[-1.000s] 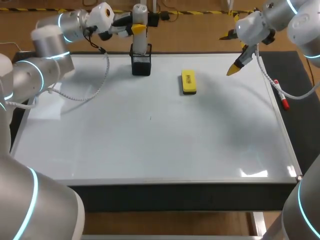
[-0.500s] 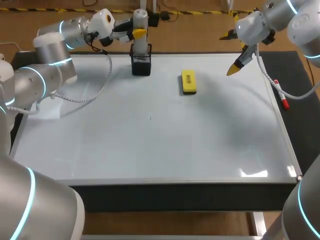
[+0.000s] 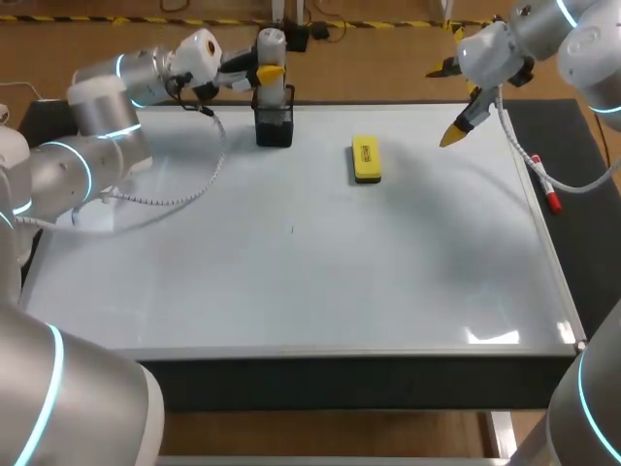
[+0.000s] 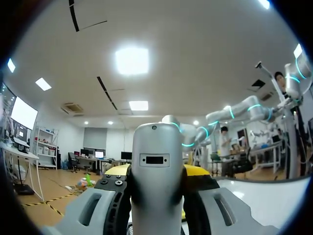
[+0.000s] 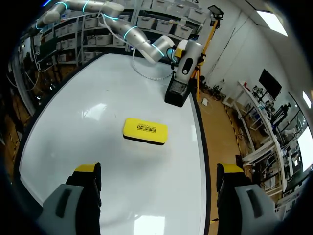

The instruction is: Pick up the inspection probe, press it on each red-marked spot on the whiteboard one by one, put down the probe, pick up the eraser, and wipe off all the red marks.

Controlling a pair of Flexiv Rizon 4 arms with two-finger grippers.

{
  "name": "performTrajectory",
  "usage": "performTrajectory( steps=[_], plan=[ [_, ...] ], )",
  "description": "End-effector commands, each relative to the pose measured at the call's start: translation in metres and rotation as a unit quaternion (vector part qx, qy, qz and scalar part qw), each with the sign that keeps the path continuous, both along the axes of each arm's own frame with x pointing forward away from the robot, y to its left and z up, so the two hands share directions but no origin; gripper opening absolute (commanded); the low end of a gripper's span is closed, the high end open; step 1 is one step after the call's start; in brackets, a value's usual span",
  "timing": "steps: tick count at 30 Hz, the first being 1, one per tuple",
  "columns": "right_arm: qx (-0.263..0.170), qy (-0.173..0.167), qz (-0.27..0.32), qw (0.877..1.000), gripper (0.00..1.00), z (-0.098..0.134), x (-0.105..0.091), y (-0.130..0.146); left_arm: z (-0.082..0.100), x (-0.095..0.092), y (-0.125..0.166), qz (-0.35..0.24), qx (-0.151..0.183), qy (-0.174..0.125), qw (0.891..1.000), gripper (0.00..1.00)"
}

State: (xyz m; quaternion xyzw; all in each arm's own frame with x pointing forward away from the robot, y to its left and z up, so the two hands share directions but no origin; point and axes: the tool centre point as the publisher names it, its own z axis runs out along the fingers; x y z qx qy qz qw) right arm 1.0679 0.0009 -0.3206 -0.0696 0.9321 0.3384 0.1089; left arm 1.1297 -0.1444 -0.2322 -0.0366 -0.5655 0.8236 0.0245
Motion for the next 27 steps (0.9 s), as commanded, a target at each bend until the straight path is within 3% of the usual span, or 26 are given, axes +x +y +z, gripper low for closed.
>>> performTrajectory(
  steps=[1, 27],
  plan=[
    [-0.002, 0.0, 0.001, 1.0, 1.0, 0.001, 0.0, 0.0, -0.01, 0.009, 0.001, -0.068, -0.008, -0.023, 0.997, 0.0],
    [-0.002, 0.0, 0.001, 1.0, 1.0, 0.001, 0.0, 0.0, -0.028, 0.004, -0.01, -0.082, 0.006, -0.003, 0.997, 0.0]
  ],
)
